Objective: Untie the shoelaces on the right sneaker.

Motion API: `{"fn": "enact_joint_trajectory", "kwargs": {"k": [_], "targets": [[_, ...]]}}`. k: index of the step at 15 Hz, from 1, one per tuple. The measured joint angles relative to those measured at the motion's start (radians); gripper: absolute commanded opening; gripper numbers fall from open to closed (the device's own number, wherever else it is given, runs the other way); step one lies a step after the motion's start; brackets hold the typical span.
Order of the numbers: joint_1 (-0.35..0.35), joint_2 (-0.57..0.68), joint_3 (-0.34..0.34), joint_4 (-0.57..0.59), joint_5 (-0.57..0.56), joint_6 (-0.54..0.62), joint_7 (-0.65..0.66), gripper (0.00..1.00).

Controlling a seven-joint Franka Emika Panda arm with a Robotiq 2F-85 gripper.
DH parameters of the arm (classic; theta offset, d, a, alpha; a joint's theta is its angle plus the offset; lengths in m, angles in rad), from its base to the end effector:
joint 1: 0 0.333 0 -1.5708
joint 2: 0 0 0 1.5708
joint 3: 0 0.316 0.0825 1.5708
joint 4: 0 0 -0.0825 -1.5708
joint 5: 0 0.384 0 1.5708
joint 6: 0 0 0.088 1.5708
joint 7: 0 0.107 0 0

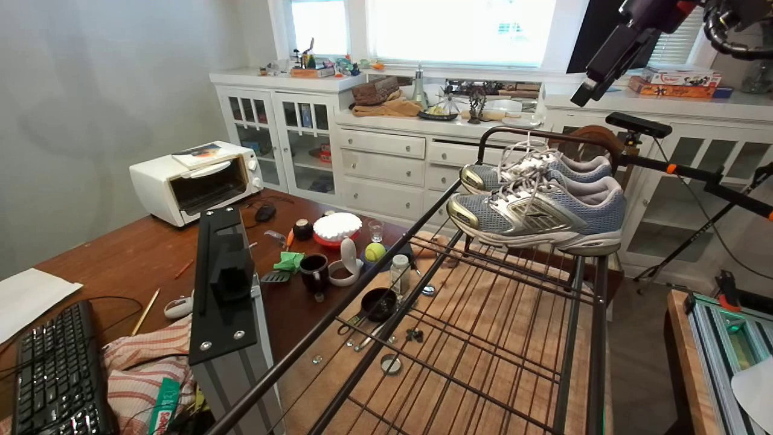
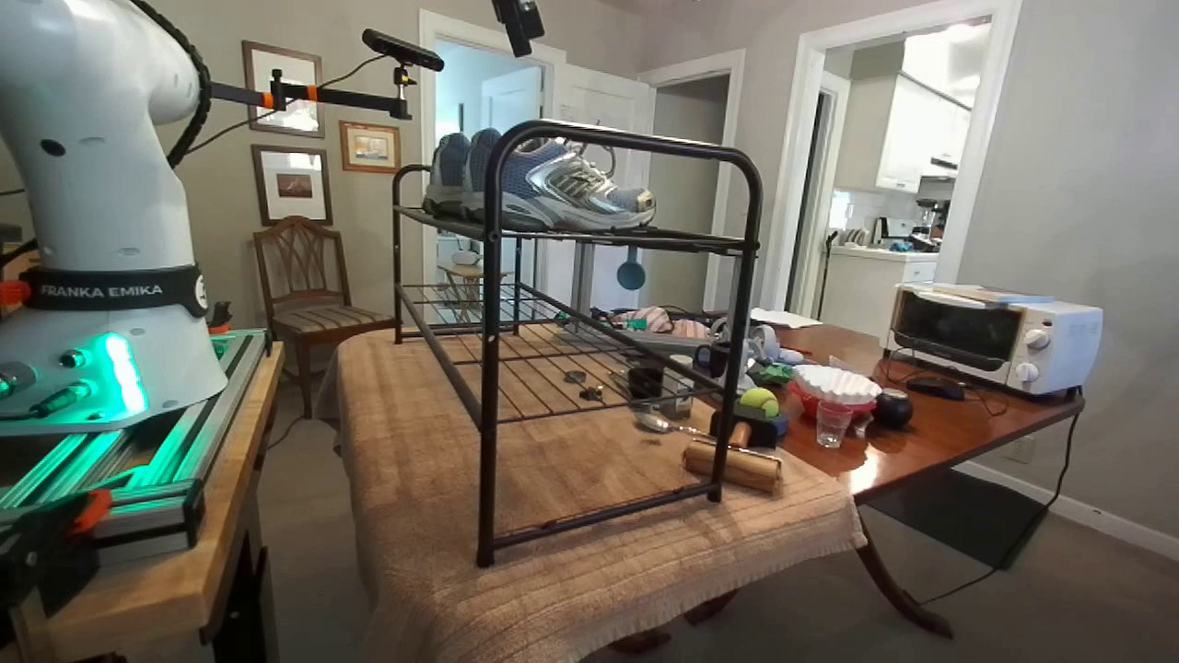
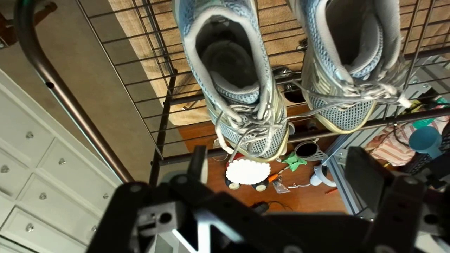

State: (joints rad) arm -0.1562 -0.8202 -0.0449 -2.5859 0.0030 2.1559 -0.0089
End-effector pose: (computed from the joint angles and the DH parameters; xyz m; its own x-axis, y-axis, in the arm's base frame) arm 0.3329 -0.0700 0.5497 0.9079 -0.1770 0.3800 -0.1781 -0.9835 -0.0324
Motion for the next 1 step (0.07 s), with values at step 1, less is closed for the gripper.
{"fn": "enact_joint_trajectory", "kwargs": {"k": [1], "targets": [[0.0,0.0,0.0,0.0,0.0,0.0,0.0,1.0]]}}
